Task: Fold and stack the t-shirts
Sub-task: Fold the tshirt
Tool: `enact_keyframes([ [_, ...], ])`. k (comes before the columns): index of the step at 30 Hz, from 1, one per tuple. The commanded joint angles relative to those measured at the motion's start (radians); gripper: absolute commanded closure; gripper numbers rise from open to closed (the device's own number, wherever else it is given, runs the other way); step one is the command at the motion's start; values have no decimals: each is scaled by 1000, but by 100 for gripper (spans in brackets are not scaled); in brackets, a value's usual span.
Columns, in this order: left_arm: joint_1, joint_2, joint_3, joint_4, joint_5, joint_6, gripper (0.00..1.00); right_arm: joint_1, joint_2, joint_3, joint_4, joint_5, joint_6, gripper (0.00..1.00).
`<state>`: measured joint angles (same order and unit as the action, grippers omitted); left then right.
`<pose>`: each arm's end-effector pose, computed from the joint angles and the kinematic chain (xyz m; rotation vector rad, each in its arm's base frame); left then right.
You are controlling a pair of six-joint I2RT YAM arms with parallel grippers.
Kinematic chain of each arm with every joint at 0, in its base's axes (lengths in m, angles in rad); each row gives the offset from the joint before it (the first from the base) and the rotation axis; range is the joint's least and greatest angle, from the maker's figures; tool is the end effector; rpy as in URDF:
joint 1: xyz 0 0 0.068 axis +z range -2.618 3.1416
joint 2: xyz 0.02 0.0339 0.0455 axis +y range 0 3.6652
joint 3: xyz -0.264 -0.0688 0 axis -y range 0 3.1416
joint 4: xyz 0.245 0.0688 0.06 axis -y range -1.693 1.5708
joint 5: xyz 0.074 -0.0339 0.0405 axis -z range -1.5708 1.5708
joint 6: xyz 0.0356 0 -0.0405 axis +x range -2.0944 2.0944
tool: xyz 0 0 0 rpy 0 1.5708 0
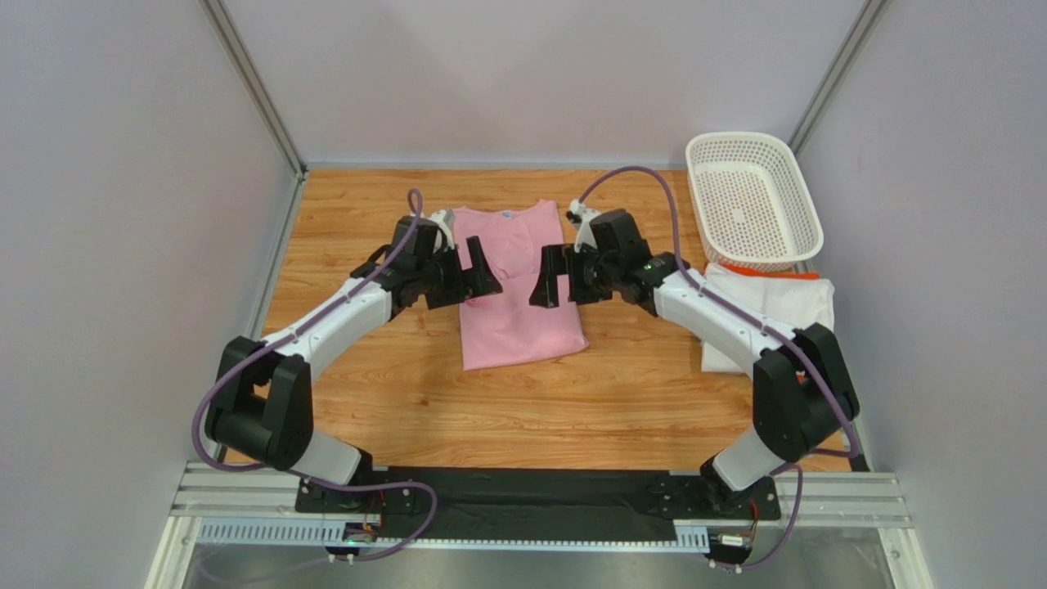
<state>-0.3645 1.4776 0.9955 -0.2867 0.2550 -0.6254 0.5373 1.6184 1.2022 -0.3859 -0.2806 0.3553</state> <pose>0.2942 -0.1218 0.2405 -0.1861 2.4387 -0.7673 0.3009 0.1907 0.2552 -0.3639 2.4396 0.7436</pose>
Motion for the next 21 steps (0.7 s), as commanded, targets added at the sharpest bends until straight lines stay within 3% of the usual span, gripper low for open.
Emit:
enact_keyframes([
  [1,-28,-13,-43,60,59,-37,0,32,-75,-128,132,-141,89,0],
  [9,-37,114,-48,179,118,-68,0,46,-22,-213,228,-204,117,0],
  [16,-31,303,161,49,1,-1,0,46,38,-237,226,-167,114,0],
  [21,-11,368,227,8,-36,23,0,46,47,-280,226,-135,105,0],
])
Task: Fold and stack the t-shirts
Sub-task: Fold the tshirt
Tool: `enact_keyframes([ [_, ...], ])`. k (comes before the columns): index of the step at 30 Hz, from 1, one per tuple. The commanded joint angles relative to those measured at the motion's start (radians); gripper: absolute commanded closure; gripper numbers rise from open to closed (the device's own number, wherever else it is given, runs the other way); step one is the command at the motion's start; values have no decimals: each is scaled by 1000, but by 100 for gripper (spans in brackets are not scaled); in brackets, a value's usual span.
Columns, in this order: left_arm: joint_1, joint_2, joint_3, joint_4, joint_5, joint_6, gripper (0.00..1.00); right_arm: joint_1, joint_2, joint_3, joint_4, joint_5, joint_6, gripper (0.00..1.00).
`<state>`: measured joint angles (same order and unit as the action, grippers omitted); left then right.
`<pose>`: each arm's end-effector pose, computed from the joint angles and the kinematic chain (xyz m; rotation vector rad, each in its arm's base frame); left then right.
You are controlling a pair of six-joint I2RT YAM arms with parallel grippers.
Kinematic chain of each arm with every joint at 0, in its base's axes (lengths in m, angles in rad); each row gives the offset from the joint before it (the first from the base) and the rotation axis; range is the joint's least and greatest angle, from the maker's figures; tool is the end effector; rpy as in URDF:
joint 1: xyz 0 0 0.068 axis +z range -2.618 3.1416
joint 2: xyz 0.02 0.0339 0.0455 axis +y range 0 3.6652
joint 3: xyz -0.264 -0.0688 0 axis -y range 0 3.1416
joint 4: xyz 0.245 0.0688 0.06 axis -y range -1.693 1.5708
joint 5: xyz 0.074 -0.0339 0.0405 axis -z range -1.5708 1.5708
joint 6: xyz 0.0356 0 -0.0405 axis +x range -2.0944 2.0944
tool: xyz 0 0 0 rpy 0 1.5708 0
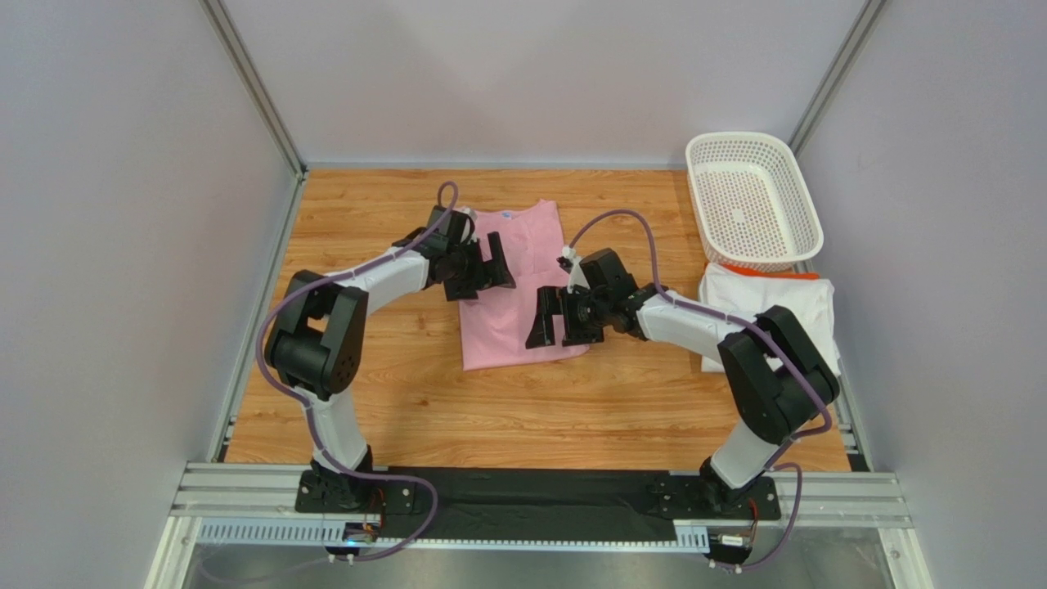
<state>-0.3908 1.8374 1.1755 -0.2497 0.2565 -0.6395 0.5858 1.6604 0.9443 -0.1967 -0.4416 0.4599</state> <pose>0.3536 -0.1554 0.1792 -0.2083 2.5899 -0.7288 0.2689 0.1967 0.1769 -0.3658 2.6063 0.9577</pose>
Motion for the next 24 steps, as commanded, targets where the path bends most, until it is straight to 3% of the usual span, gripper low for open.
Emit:
enact_keyframes([
  [1,21,14,58,-31,-40,37,0,-3,7,-27,37,44,-3,0],
  [9,29,121,92,-54,-34,43,0,-7,25,-52,20,78,-3,0],
  [16,29,92,98,-62,-45,34,0,-7,13,-67,14,90,-13,0],
  [19,29,14,102,-86,-46,43,0,-4,-46,-52,-39,101,-44,0],
  [24,17,-246,43,-141,-103,61,0,0,-259,-30,-119,167,-46,0],
])
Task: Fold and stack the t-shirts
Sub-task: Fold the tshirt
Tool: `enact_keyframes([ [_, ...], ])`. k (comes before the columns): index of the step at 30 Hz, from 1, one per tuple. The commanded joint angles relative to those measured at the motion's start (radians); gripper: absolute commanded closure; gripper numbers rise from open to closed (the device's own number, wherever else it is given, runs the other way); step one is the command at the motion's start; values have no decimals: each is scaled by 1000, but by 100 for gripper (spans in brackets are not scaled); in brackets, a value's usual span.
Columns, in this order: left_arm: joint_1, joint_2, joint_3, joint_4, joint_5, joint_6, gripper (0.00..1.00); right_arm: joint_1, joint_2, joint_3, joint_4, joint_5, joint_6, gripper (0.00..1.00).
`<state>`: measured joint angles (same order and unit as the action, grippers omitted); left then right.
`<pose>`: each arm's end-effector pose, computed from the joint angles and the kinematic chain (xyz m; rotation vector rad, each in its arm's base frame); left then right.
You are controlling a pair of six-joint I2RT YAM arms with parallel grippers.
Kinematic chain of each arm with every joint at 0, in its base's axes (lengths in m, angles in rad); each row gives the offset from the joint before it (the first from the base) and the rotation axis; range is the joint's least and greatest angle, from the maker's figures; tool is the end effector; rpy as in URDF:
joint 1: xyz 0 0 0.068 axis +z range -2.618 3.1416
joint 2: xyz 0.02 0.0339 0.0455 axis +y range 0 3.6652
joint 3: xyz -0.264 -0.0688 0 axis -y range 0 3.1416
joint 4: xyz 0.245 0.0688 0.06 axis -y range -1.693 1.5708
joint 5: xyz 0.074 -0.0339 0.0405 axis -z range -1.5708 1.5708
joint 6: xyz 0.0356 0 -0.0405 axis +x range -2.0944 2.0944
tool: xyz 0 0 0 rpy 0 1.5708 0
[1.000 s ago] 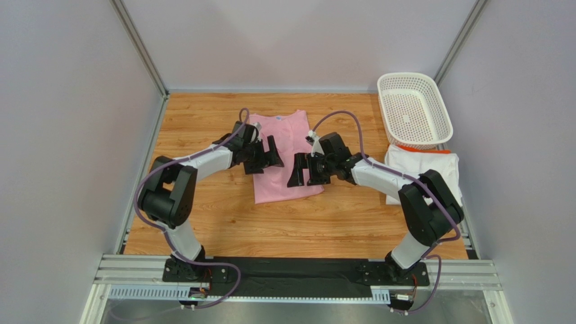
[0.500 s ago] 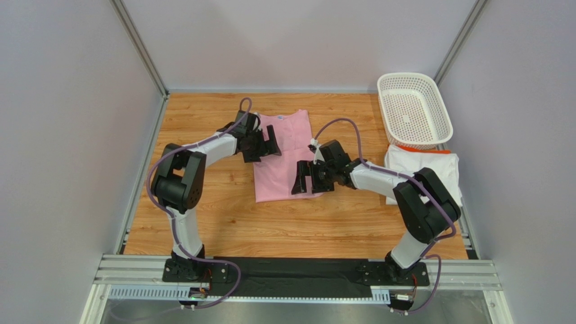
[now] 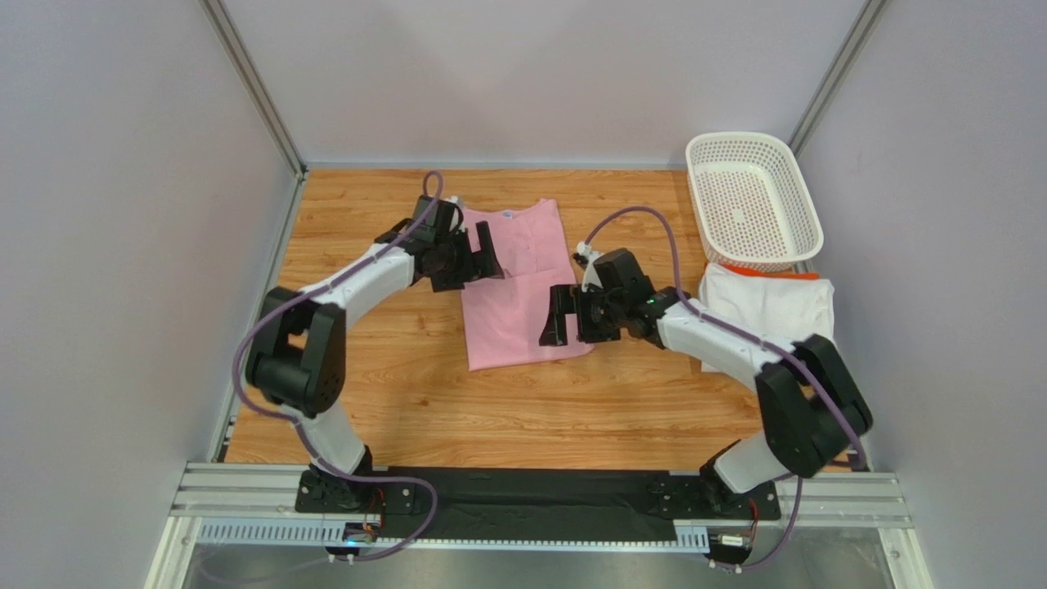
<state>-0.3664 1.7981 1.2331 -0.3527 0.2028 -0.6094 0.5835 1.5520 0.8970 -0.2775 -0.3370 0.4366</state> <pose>0.3566 -0.1445 0.2037 -0.2247 2.5748 -0.6422 0.2522 0.1806 0.1894 -0.3401 2.6097 0.8140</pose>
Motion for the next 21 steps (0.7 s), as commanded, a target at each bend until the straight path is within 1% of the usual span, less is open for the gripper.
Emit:
enact_keyframes([
  [1,-15,-292,-65,-49,-60,30,0,3,-217,10,-55,90,-13,0],
  [3,-26,-377,-121,-60,-68,16,0,1,-285,-33,-68,110,11,0],
  [4,-31,-416,-186,-65,-71,8,0,2,-318,-55,-75,133,16,0],
  [5,-35,-496,-226,-66,-74,-1,0,1,-382,-75,-78,150,37,0],
  [6,-49,-534,-304,-60,-80,-33,0,1,-412,-116,-83,194,51,0],
  [7,-60,-571,-343,-57,-85,-45,0,1,-462,-134,-88,214,66,0],
  [8,-71,-632,-378,-52,-86,-58,0,-1,-483,-151,-91,234,85,0],
  [9,-94,-658,-446,-46,-88,-82,0,-2,-500,-183,-92,251,96,0],
  [10,-104,-699,-477,-28,-86,-98,0,-2,-521,-197,-94,285,105,0],
  [12,-124,-724,-564,3,-54,-115,0,-4,-529,-224,-94,309,132,0],
  [15,-126,-741,-644,55,-26,-145,0,-5,-506,-250,-80,322,149,0],
  [20,-126,-675,-670,92,-36,-150,0,-8,-406,-248,-43,335,185,0],
  [21,-124,-662,-676,101,-39,-148,3,-10,-391,-244,-31,335,191,0],
])
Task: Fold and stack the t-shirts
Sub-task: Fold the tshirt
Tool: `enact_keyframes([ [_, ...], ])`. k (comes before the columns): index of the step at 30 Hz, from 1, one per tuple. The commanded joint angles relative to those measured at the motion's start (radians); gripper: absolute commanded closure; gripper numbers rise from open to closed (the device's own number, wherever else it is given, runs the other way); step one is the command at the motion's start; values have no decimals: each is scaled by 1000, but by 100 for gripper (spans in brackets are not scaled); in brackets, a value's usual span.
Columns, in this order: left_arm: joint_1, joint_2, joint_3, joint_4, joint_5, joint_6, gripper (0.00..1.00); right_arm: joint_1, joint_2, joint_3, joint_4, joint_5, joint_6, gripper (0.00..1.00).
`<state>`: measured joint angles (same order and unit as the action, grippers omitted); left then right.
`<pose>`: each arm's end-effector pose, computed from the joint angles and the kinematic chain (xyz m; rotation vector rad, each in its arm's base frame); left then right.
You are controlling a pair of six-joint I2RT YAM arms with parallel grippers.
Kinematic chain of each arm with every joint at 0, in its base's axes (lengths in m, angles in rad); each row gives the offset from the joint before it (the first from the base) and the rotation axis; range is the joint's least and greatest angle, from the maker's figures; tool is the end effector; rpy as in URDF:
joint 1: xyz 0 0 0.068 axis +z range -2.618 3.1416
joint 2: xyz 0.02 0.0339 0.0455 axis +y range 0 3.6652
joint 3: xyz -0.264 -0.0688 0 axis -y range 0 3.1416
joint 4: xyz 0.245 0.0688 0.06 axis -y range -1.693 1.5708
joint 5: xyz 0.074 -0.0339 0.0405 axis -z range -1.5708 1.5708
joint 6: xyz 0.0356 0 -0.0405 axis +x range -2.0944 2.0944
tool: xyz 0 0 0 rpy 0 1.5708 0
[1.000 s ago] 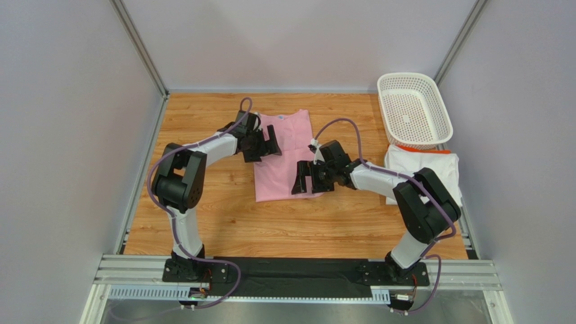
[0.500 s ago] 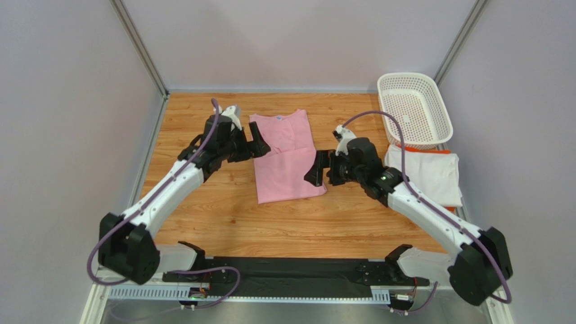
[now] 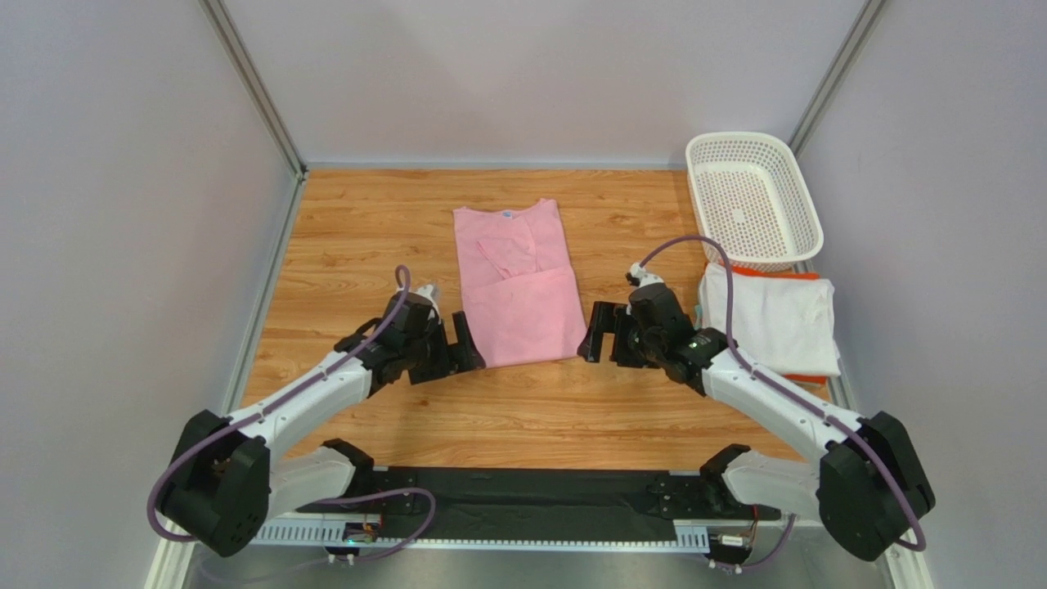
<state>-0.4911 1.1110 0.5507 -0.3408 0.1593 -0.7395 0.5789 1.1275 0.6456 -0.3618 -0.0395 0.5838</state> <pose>0.1825 -0.1040 0.1851 -0.2503 2.5871 -0.6912 0.1872 0.1240 0.2097 -0.0126 2.4968 0.5629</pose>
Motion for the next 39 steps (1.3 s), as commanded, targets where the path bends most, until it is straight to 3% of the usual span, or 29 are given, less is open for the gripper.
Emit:
enact_keyframes([
  [1,0,56,3,111,3,-11,5,-5,63,11,57,38,57,0],
  [6,0,154,12,144,11,0,34,-13,150,35,87,32,88,2],
  [8,0,200,25,140,3,5,37,-11,164,38,98,26,99,3],
  [10,0,240,38,141,2,14,47,-13,181,40,110,20,106,3],
  [14,0,303,64,160,-1,22,53,-14,207,42,124,13,108,5],
  [15,2,312,68,161,-1,23,63,-13,218,42,129,10,108,5],
  [18,2,349,75,160,2,28,78,-20,250,51,132,15,108,8],
  [21,2,360,72,155,11,26,87,-33,290,71,139,17,111,15],
  [27,2,342,58,140,6,23,98,-50,392,129,169,10,90,36],
  [28,2,333,57,138,5,23,99,-51,406,138,167,4,85,48],
  [29,2,328,54,138,5,23,99,-50,420,144,169,3,85,50],
  [32,2,311,49,128,0,23,100,-50,480,161,199,3,83,69],
  [35,2,285,49,99,-7,15,100,-50,505,178,192,-40,73,99],
  [39,0,201,29,60,16,14,100,-41,433,131,188,-100,88,100],
])
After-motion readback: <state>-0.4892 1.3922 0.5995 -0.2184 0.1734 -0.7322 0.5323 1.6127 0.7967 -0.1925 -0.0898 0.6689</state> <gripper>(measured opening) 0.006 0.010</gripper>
